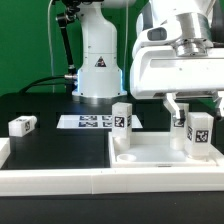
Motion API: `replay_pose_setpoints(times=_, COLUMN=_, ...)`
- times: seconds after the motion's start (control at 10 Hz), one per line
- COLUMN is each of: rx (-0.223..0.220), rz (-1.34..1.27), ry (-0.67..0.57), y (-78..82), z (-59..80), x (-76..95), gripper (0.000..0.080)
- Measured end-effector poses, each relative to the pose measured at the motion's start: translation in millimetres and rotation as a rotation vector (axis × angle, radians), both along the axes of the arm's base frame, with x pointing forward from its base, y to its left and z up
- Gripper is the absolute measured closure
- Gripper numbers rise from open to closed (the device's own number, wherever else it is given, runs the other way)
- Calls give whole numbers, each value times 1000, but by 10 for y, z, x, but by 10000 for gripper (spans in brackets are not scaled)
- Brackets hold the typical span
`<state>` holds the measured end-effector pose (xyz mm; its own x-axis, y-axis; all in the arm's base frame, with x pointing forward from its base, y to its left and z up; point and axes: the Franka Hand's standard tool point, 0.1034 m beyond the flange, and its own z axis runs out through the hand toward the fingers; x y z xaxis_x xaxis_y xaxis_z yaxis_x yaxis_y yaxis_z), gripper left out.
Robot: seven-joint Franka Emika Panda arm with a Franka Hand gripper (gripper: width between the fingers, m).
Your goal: Assemble square table
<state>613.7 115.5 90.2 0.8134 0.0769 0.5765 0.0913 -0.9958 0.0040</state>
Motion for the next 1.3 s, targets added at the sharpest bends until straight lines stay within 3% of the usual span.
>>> replay_pose_setpoints(times=0.3, rx=-4, rz=5, ry=-1, y=-13, z=36, x=12, gripper=153)
replay_pose_setpoints(times=0.7, rx=-9, rz=16, ry=8, y=-43, z=180, x=60, gripper=151)
replay_pose_setpoints(times=1.0, rx=-9, rz=15, ry=41, y=-85, z=203, x=111, gripper=151)
replay_pose_setpoints(times=1.3, rx=1, rz=10, ry=271, y=-110, z=125, x=133, gripper=151)
